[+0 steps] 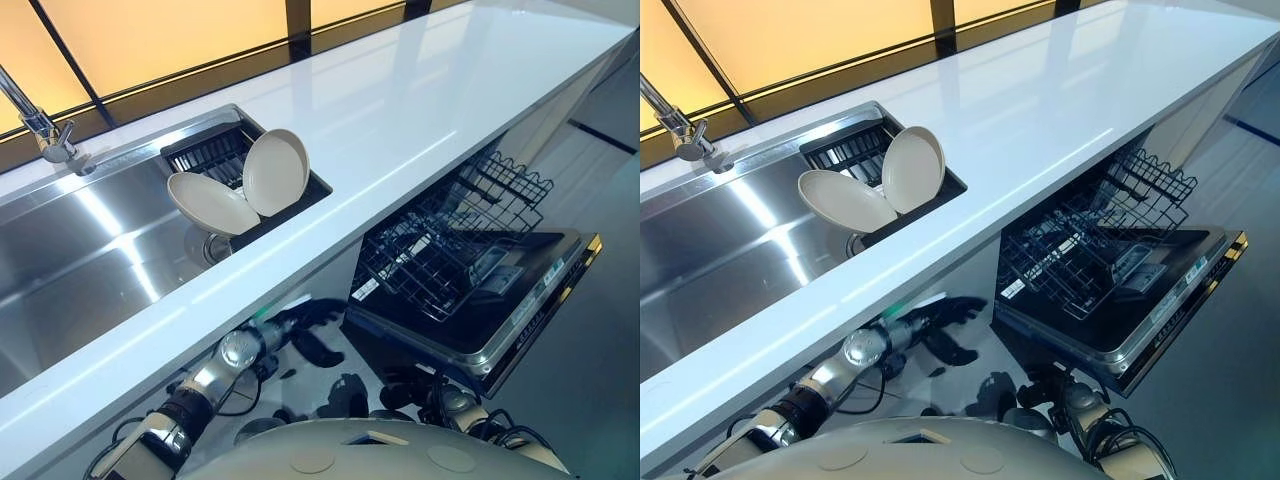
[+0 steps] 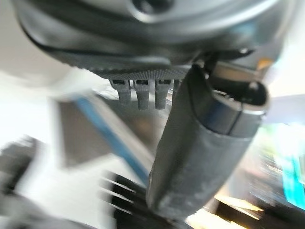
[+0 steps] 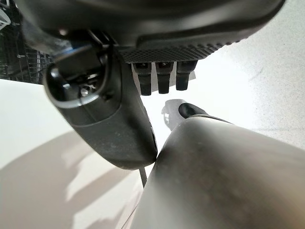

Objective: Pick up plates and place into dishwasher.

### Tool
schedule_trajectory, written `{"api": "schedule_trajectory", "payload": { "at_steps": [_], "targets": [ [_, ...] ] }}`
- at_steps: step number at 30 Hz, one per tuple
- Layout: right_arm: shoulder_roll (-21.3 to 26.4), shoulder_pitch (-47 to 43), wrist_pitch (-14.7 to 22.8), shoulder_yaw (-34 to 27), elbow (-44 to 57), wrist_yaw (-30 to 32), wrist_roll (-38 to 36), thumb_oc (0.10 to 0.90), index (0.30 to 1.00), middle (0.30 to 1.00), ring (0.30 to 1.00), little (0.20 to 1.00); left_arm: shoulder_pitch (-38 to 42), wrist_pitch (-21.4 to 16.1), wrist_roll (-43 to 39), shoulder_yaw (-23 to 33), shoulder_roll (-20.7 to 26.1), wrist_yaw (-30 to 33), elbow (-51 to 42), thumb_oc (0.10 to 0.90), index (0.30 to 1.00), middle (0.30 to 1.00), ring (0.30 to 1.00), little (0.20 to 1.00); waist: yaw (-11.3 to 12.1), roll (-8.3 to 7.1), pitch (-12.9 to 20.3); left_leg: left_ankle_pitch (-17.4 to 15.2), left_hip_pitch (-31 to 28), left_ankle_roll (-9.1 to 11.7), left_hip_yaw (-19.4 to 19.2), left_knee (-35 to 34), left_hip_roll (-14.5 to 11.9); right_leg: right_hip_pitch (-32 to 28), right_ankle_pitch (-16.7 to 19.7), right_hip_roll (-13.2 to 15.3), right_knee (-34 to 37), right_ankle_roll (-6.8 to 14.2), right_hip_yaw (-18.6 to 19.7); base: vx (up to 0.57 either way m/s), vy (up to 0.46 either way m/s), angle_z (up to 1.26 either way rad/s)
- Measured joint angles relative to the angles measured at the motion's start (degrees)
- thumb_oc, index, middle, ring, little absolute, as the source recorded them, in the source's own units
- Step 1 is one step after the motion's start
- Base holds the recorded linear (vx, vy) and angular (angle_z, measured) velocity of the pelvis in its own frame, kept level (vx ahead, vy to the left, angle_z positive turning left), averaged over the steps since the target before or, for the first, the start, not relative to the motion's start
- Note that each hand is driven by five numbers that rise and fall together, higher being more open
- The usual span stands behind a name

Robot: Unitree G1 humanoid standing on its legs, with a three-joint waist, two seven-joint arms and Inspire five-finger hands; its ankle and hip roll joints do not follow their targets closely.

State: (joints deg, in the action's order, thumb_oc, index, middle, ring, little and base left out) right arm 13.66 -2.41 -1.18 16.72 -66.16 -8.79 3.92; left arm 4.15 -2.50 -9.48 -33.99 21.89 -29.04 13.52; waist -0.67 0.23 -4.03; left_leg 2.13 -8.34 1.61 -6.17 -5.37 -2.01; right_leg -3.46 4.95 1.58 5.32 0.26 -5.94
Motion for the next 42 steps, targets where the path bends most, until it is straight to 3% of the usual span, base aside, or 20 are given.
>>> {"api": "schedule_trajectory", "payload": {
  "at_steps": [1, 6, 10, 16, 20, 23, 27, 30, 31, 32, 35, 39, 42],
  "targets": [
    [0.10, -0.09, 0.08, 0.03, 0.05, 0.00, 0.00, 0.800, 0.900, 0.900, 0.900, 0.900, 0.04, 0.67, -3.67, -0.02, 0.07, -2.02, -0.89, 0.800, 0.900, 0.900, 0.900, 0.900, 0.00, 0.22, -0.18, 0.01, -0.02, 0.01, 0.17, 0.02, -0.01, -0.08, -0.01, -0.01, 0.00, -0.02, -0.15, -0.01, -0.009, 0.08],
    [0.10, -0.88, 0.33, 0.32, -0.80, 0.14, -0.02, 0.800, 0.900, 0.900, 0.900, 0.900, 0.31, 11.75, -17.21, -1.06, 1.49, -4.48, -9.73, 0.800, 0.900, 0.900, 0.900, 0.900, 0.22, 0.29, -1.41, 0.14, -0.12, 0.07, 1.32, 0.09, -0.02, -0.79, 0.08, 0.08, 0.14, -0.21, -1.21, 0.02, -0.023, 0.12],
    [-0.32, -2.22, 0.66, 0.55, -3.42, 0.10, -0.05, 0.800, 0.900, 0.900, 0.900, 0.900, 3.73, 17.45, -36.27, 0.42, -1.63, -4.03, -18.65, 0.800, 0.900, 0.900, 0.900, 0.900, 0.59, 0.34, -1.42, 0.30, -0.39, -0.18, 2.70, 0.06, 0.32, -1.77, -0.31, 0.59, 0.23, 0.33, -2.57, 0.03, -0.036, 0.19],
    [-0.40, -2.77, 0.52, 2.15, -3.85, 0.80, -0.34, 0.800, 0.900, 0.900, 0.900, 0.900, 10.41, 16.28, -57.01, 1.06, -8.86, -3.58, -26.47, 0.800, 0.900, 0.900, 0.900, 0.900, 0.40, 0.41, -1.20, 0.13, -1.00, -0.46, 3.13, 0.01, 0.40, -2.71, -0.54, 0.70, 0.24, 0.61, -2.55, 0.00, -0.007, 0.04],
    [-0.26, -2.33, 0.00, 2.22, -3.43, 1.53, -0.60, 0.800, 0.900, 0.900, 0.900, 0.900, 11.45, 8.14, -57.29, 2.41, -8.25, 3.59, -28.56, 0.800, 0.900, 0.900, 0.900, 0.900, 0.48, 0.66, -0.35, 0.17, -0.98, -0.41, 3.05, 0.01, 0.28, -2.68, -0.63, 0.58, 0.24, 0.48, -2.50, 0.00, 0.000, 0.00],
    [0.00, -1.64, -0.03, 2.20, -3.09, 2.40, -0.66, 0.800, 0.900, 0.900, 0.900, 0.900, 10.73, 2.05, -48.40, 8.26, -6.57, 11.50, -28.48, 0.800, 0.900, 0.900, 0.900, 0.900, 0.59, 0.93, -0.07, 0.22, -0.97, -0.34, 3.17, 0.01, 0.27, -2.69, -0.63, 0.59, 0.25, 0.47, -2.62, 0.00, 0.000, 0.00],
    [0.69, 0.25, 1.35, 1.99, -1.84, 3.17, -0.79, 0.800, 0.900, 0.900, 0.900, 0.900, 7.18, -2.95, -31.32, 21.19, -1.62, 19.65, -28.57, 0.800, 0.900, 0.900, 0.900, 0.900, 1.35, 1.01, 0.00, 0.27, -0.81, -0.30, 3.57, 0.02, 0.19, -2.67, -0.70, 0.54, 0.27, 0.37, -2.92, 0.00, 0.019, 0.04],
    [0.94, 1.60, 2.20, 1.59, -1.40, 3.55, -1.27, 0.800, 0.900, 0.900, 0.900, 0.900, 4.92, -4.17, -7.87, 29.70, 4.97, 30.10, -28.36, 0.800, 0.900, 0.900, 0.900, 0.900, 2.89, 0.91, 0.04, 0.45, -0.82, -0.09, 4.37, 0.03, 0.28, -2.88, -0.69, 0.64, 0.28, 0.33, -3.75, 0.02, 0.032, 0.12],
    [0.95, 1.78, 2.23, 1.56, -1.36, 3.56, -1.36, 0.800, 0.900, 0.900, 0.900, 0.900, 4.67, -4.17, -3.77, 30.57, 6.68, 31.74, -28.14, 0.800, 0.900, 0.900, 0.900, 0.900, 3.13, 0.88, 0.06, 0.46, -0.82, -0.09, 4.52, 0.06, 0.30, -2.91, -0.69, 0.65, 0.28, 0.31, -3.84, 0.01, 0.046, 0.17],
    [0.98, 2.13, 2.30, 1.52, -1.37, 3.56, -1.72, 0.800, 0.900, 0.900, 0.900, 0.900, 4.64, -4.03, 4.66, 32.57, 11.44, 34.43, -26.65, 0.800, 0.900, 0.900, 0.900, 0.900, 3.77, 0.78, 0.12, 0.47, -0.77, -0.09, 4.83, 0.15, 0.34, -3.02, -0.69, 0.67, 0.27, 0.28, -3.84, 0.01, 0.040, 0.12],
    [1.01, 2.11, 2.44, 1.49, -1.99, 3.41, -1.73, 0.800, 0.900, 0.900, 0.900, 0.900, 4.68, -3.84, 16.01, 35.11, 18.90, 38.58, -21.16, 0.800, 0.900, 0.900, 0.900, 0.900, 4.39, 0.81, 0.24, 0.52, -0.85, -0.14, 4.88, 0.11, 0.47, -3.19, -0.70, 0.81, 0.28, 0.26, -3.80, 0.01, 0.044, 0.04],
    [0.85, 2.52, 2.64, 0.04, -2.23, 2.96, -1.73, 0.800, 0.900, 0.900, 0.900, 0.900, 4.34, -4.01, 26.75, 36.43, 29.41, 40.07, -10.83, 0.800, 0.900, 0.900, 0.900, 0.900, 4.30, 0.83, 0.37, 0.50, -0.93, -0.15, 4.61, -0.01, 0.48, -3.13, -0.71, 0.84, 0.27, 0.29, -3.44, 0.01, 0.056, -0.04],
    [0.90, 3.01, 2.86, -1.04, -2.18, 2.47, -1.72, 0.800, 0.900, 0.900, 0.900, 0.900, 2.59, -5.34, 30.16, 36.58, 33.66, 41.19, -7.68, 0.800, 0.900, 0.900, 0.900, 0.900, 4.30, 1.02, 0.56, 0.46, -0.96, -0.12, 4.11, -0.02, 0.45, -2.95, -0.70, 0.77, 0.27, 0.28, -2.86, 0.00, 0.047, -0.09]
  ]
}}
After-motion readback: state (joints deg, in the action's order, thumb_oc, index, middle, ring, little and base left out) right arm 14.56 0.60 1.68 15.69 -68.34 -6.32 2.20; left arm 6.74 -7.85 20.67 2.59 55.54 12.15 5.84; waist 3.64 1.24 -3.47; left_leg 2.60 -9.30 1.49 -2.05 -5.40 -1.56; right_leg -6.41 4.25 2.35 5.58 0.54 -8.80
